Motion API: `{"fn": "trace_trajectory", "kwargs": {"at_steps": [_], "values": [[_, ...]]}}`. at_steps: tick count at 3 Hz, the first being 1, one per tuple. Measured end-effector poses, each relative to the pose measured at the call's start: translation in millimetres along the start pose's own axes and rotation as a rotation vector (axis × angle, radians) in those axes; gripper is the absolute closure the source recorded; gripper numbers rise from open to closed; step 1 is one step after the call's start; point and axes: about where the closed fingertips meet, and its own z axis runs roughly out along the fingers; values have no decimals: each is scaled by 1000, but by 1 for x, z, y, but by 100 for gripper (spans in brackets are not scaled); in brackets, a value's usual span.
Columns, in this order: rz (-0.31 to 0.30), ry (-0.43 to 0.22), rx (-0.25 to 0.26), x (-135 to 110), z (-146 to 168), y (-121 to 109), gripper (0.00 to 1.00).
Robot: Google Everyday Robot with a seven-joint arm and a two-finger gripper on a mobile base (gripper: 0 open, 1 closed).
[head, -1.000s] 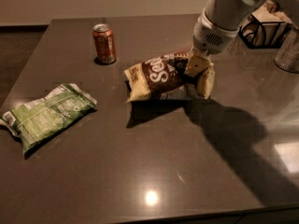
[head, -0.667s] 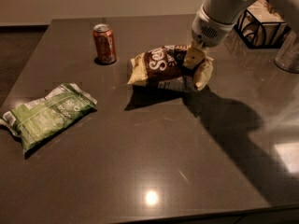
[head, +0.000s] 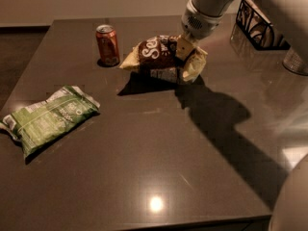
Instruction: Move brown chip bag near coke can
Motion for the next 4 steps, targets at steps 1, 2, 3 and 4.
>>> {"fn": "trace_trajectory", "kwargs": {"at_steps": [1,2,3,4], "values": [[25,14,20,-19,10,-2,84],[26,27,43,-33,17,-3,60],[7,34,62,-42,20,-4,37],[4,36,63,-43,22,-3,13]]}}
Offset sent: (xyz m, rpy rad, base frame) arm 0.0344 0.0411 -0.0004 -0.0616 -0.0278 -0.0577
